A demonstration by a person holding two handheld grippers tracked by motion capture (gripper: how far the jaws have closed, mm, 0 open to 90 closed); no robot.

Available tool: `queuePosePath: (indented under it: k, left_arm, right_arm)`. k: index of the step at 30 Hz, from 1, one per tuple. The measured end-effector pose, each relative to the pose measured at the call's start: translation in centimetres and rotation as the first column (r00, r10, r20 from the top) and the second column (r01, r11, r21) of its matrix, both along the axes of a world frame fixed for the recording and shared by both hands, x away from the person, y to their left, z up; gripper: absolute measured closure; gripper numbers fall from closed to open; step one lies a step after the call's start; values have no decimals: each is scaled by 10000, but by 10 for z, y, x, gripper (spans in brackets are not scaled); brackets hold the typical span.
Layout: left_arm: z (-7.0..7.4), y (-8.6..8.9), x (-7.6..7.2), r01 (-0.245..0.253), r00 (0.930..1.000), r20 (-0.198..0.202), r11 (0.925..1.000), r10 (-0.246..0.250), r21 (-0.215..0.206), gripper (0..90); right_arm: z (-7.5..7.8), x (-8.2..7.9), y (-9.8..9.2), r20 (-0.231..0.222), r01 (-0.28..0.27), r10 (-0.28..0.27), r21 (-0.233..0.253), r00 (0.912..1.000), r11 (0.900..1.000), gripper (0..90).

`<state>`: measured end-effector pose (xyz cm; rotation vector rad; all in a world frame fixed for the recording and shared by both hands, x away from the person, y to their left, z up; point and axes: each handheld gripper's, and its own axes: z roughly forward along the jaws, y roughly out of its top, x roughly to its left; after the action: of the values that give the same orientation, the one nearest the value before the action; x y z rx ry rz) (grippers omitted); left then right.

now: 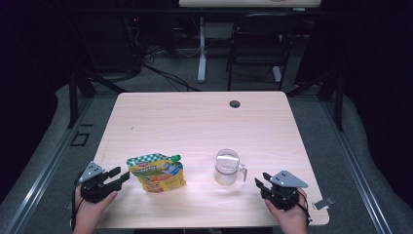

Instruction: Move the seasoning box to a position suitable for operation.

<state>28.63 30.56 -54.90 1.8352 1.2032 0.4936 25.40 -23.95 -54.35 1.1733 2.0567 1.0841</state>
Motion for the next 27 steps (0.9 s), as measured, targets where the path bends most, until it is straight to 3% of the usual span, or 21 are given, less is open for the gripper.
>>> queuePosePath:
  k: [3,8,12,16,19,27]
  left_arm:
    - [-1,-1,1,-119,9999,110,9999,120,-71,529]
    - [-2,-1,2,-59,9999,-101,9997,56,-249,543]
    - [0,0,-1,-175,9998,72,9974,181,-697,546]
    - [1,1,-4,-284,9996,-11,9979,284,-588,543]
    - [0,1,-6,-266,9996,105,9981,273,-551,542]
    - [0,5,-16,-592,9982,27,9974,594,-401,496]
  right_arm:
    - [1,-2,-1,-55,9,-9,17,10000,10000,624]
    - [4,-5,3,-35,14,-14,-62,10000,10000,628]
    - [6,-7,9,-30,6,-7,-101,10000,9999,628]
    - [5,-6,15,-287,-53,60,249,9996,9997,635]
    - [6,-5,19,-105,-208,207,-29,9997,9998,635]
    - [1,8,29,-362,-320,330,270,9988,9991,610]
